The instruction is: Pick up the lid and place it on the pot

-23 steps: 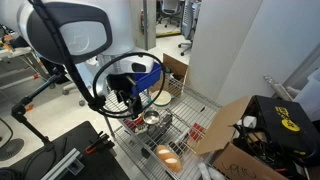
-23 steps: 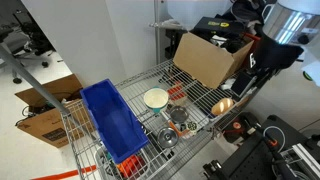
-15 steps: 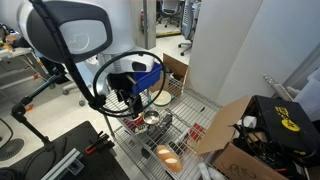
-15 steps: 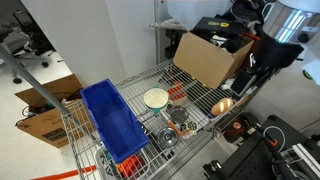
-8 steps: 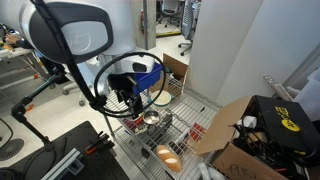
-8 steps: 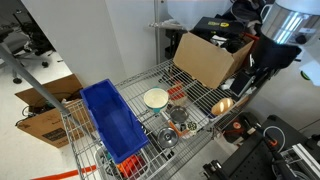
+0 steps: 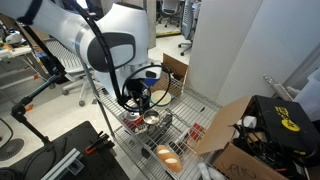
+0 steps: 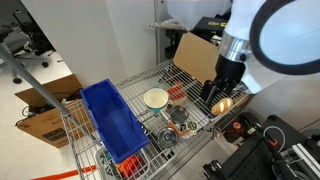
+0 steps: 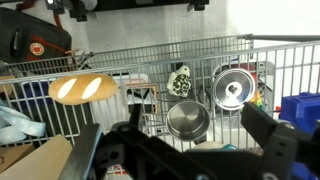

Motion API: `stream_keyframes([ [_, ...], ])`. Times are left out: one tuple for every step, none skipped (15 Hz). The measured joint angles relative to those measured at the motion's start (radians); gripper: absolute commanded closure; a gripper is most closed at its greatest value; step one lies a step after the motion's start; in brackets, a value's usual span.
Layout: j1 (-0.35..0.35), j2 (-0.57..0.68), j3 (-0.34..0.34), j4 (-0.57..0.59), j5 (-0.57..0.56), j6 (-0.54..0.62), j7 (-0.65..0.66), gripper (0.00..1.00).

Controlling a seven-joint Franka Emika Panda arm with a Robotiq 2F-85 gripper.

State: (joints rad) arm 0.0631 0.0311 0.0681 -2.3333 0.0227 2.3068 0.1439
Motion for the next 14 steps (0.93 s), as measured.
stream_keyframes([
  [0.008, 0.052, 0.007, 0.024, 0.020, 0.023, -0.001, 0.00],
  [0.017, 0.107, 0.013, 0.047, 0.031, 0.049, -0.002, 0.00],
  [0.026, 0.159, 0.019, 0.067, 0.037, 0.076, 0.001, 0.00],
  [0.035, 0.212, 0.023, 0.087, 0.039, 0.102, 0.007, 0.00],
  [0.045, 0.263, 0.024, 0.107, 0.039, 0.127, 0.018, 0.00],
  [0.056, 0.311, 0.025, 0.125, 0.039, 0.152, 0.031, 0.00],
  [0.067, 0.357, 0.025, 0.143, 0.039, 0.174, 0.045, 0.00],
  [0.079, 0.399, 0.024, 0.159, 0.037, 0.197, 0.059, 0.00],
  [0.092, 0.437, 0.024, 0.173, 0.035, 0.219, 0.072, 0.00],
  [0.108, 0.471, 0.021, 0.185, 0.030, 0.241, 0.085, 0.00],
  [0.124, 0.502, 0.018, 0.197, 0.023, 0.259, 0.099, 0.00],
  [0.141, 0.528, 0.014, 0.208, 0.018, 0.276, 0.111, 0.00],
  [0.158, 0.549, 0.010, 0.218, 0.010, 0.289, 0.123, 0.00],
  [0.175, 0.568, 0.005, 0.228, 0.000, 0.303, 0.135, 0.00],
])
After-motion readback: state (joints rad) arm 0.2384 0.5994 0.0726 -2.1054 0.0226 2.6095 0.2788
